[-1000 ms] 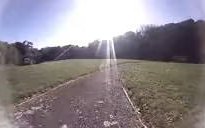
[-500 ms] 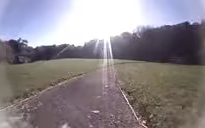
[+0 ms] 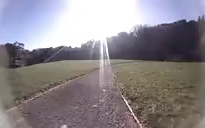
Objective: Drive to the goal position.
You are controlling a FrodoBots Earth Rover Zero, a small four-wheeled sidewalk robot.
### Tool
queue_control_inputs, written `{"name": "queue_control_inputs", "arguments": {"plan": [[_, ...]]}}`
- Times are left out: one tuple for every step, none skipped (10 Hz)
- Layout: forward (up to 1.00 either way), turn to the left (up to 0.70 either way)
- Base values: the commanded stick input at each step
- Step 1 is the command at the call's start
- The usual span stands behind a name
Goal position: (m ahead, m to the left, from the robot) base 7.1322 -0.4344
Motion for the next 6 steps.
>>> {"name": "queue_control_inputs", "arguments": {"plan": [[0.70,-0.30],[0.70,-0.25],[0.70,0.00],[0.70,0.00],[0.70,0.00],[0.70,0.01]]}}
